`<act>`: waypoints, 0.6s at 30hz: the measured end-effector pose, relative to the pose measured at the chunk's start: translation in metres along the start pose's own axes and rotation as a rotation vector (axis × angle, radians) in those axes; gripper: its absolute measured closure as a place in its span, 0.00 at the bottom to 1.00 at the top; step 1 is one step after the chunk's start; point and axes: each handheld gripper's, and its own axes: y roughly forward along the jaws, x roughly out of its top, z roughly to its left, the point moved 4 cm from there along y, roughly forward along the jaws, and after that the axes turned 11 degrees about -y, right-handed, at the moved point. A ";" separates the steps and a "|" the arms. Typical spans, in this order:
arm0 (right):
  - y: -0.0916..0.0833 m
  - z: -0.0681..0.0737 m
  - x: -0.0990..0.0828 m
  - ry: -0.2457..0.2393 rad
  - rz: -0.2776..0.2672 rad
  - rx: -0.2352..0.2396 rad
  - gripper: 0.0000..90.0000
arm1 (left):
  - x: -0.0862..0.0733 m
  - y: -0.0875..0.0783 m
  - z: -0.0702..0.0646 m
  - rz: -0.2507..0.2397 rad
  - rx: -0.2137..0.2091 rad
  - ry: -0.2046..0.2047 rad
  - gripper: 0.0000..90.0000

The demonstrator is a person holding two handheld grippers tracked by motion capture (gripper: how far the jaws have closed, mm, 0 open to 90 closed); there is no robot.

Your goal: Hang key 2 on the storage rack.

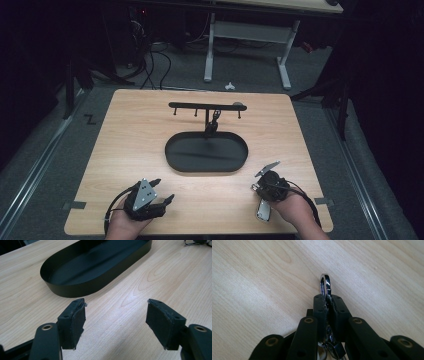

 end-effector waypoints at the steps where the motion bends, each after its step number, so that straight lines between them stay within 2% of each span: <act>1: 0.000 0.001 0.001 0.008 0.003 0.002 0.94 | 0.000 0.000 0.000 0.000 0.000 -0.002 0.36; 8: -0.002 -0.002 0.003 0.041 -0.021 0.036 0.94 | 0.000 -0.001 0.001 -0.006 0.001 -0.004 0.36; 13: -0.009 -0.004 0.003 0.036 -0.030 0.034 0.94 | 0.000 -0.001 0.001 -0.007 0.000 -0.004 0.36; 14: -0.011 -0.004 0.003 0.022 -0.037 0.036 0.94 | 0.000 -0.001 0.000 -0.006 -0.001 -0.002 0.36; 17: -0.015 -0.003 0.003 0.030 -0.032 0.025 0.94 | 0.000 -0.001 0.000 -0.006 -0.001 0.000 0.36; 18: -0.019 -0.004 0.003 0.038 -0.049 0.021 0.94 | 0.000 0.000 0.000 -0.004 -0.002 0.002 0.36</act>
